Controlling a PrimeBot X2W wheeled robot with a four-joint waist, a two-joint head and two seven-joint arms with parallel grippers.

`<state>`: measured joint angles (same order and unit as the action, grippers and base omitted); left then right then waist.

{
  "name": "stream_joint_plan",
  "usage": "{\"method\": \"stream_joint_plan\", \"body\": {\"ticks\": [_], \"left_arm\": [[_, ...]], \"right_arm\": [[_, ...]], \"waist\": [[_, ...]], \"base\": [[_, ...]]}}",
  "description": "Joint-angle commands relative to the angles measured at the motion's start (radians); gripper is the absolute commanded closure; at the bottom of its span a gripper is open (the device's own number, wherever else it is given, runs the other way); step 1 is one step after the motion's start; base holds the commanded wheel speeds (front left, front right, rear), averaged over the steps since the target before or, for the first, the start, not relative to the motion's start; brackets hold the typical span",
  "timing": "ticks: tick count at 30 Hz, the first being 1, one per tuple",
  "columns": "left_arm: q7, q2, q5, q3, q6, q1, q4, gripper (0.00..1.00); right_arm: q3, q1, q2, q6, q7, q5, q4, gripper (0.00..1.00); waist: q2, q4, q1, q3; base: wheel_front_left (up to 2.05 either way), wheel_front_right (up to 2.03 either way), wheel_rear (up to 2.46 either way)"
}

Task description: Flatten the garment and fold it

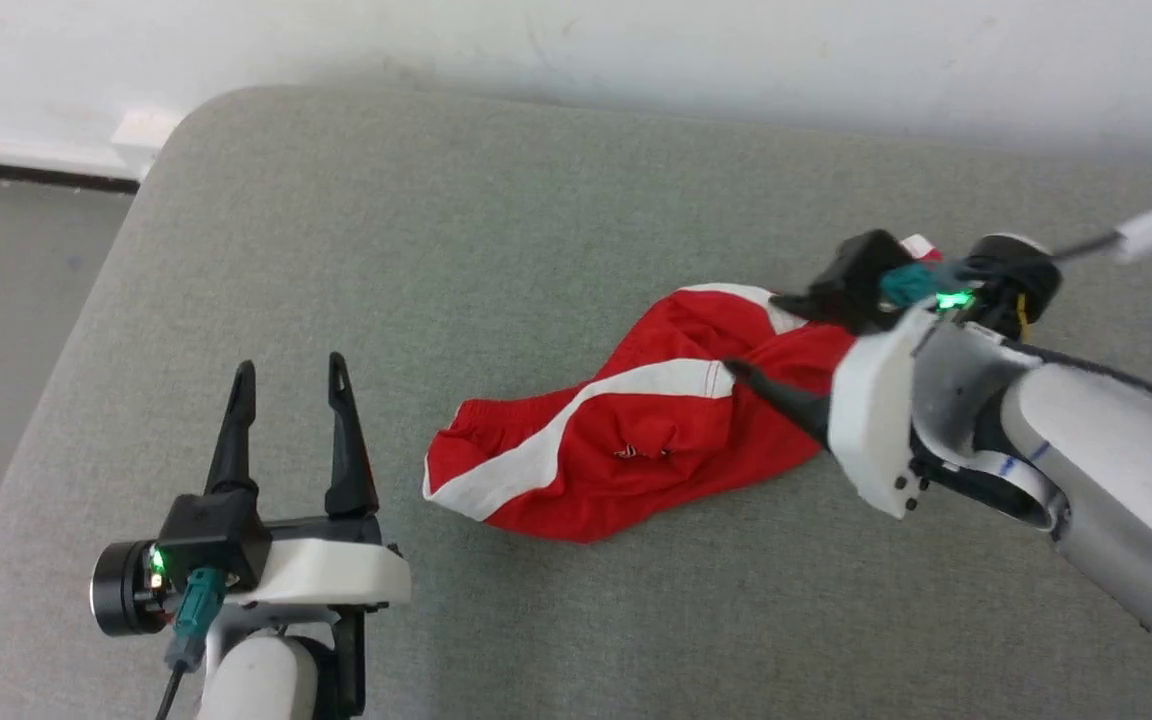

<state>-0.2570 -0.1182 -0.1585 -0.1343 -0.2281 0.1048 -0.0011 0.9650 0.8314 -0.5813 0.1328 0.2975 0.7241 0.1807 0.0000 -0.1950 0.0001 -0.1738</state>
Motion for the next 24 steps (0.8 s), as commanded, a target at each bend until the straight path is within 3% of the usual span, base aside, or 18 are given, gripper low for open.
{"method": "stream_joint_plan", "body": {"ticks": [1,6,14,15,16,17,24], "left_arm": [[-0.005,0.009,0.012,0.009,0.009,0.001,0.001,0.00],[-0.005,0.047,0.040,0.028,0.050,0.024,0.012,0.00],[-0.005,0.066,0.042,0.032,0.077,0.053,0.029,0.00],[-0.005,0.067,0.042,0.034,0.077,0.053,0.029,0.00],[-0.005,0.067,0.039,0.037,0.076,0.051,0.029,0.00],[-0.005,0.067,0.036,0.040,0.074,0.048,0.029,0.00],[-0.005,0.068,0.037,0.060,0.080,0.030,0.035,0.00]], "right_arm": [[0.028,0.025,0.002,-0.002,0.033,0.033,0.005,0.00],[0.203,0.152,0.010,-0.002,0.186,0.152,0.075,0.00],[0.299,0.154,0.033,-0.002,0.188,0.252,0.261,0.00],[0.304,0.151,0.030,-0.002,0.182,0.253,0.263,0.51],[0.307,0.153,0.027,-0.002,0.162,0.249,0.261,0.81],[0.309,0.160,0.025,-0.002,0.133,0.240,0.257,1.00],[0.314,0.241,-0.025,-0.002,-0.163,0.152,0.200,1.00]], "waist": [[0.0000,-0.034,-0.0001,-0.037],[0.0000,-0.077,-0.0001,-0.085],[0.0000,-0.126,-0.0001,-0.117],[0.0000,-0.126,-0.0001,-0.116],[0.0000,-0.122,-0.0001,-0.115],[0.0000,-0.115,-0.0001,-0.111],[0.0000,-0.054,-0.0001,-0.059]], "base": [[0.00,0.00,0.00],[0.00,0.00,0.00],[0.00,0.00,0.00],[0.00,0.00,0.00],[0.00,0.00,0.00],[0.00,0.00,0.00],[0.00,0.00,0.00]]}}
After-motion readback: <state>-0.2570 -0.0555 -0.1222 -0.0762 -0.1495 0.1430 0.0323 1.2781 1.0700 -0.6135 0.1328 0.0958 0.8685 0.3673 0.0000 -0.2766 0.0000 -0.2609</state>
